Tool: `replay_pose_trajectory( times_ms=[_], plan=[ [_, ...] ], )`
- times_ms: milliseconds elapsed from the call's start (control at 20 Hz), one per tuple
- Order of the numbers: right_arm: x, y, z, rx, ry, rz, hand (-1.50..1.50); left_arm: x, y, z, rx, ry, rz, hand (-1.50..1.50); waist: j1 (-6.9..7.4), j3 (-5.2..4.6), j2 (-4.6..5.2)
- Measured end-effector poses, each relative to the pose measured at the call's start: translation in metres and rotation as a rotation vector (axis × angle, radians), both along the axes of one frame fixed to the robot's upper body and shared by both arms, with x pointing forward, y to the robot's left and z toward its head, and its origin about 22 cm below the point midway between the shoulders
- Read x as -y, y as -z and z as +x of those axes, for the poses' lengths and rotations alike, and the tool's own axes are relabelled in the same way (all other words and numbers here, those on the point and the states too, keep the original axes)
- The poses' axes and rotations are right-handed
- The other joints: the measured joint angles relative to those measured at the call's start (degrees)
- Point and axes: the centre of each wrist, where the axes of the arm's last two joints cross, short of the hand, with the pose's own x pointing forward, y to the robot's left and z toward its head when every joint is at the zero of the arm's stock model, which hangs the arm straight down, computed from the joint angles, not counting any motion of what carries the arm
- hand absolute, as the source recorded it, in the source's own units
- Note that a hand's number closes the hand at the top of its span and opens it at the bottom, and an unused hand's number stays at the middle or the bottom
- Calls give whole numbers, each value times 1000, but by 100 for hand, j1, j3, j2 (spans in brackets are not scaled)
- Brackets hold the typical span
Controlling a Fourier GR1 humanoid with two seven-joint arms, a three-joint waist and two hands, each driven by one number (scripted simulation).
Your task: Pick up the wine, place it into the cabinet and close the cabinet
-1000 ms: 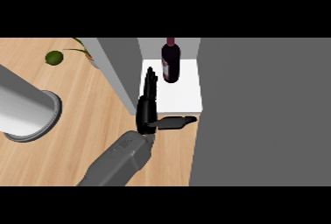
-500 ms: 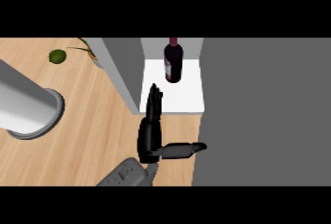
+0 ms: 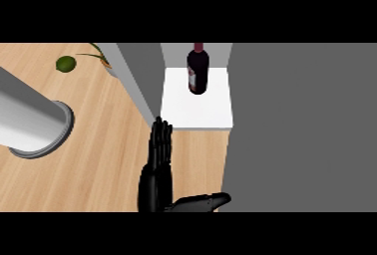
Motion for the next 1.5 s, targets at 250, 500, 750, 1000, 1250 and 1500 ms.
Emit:
replay_pose_trajectory(
  times_ms=[250, 500, 750, 1000, 1250, 1500],
  plan=[
    [-1, -1, 3, -11, -32, -17, -150, -27, -12, -29, 13, 27, -11, -150, 9, -1, 1],
    [-2, 6, 2, -57, -89, -46, 150, -50, -18, -45, 26, 80, -8, -150, -4, 2, 3],
    [-2, 7, 1, -68, -133, -85, 150, -76, -25, -58, 26, 128, 7, -150, -8, -1, 4],
    [-12, 12, -3, -115, -204, -74, 150, -106, -30, -60, 33, 137, 18, -150, -15, -4, 3],
    [-27, 17, -9, -213, -280, -31, 150, -131, -38, -66, 48, 115, 21, -150, 7, -5, -4],
    [-42, 20, -19, -275, -385, -30, 150, -156, -50, -60, 66, 80, 11, -150, -9, -5, -8]
  ],
)
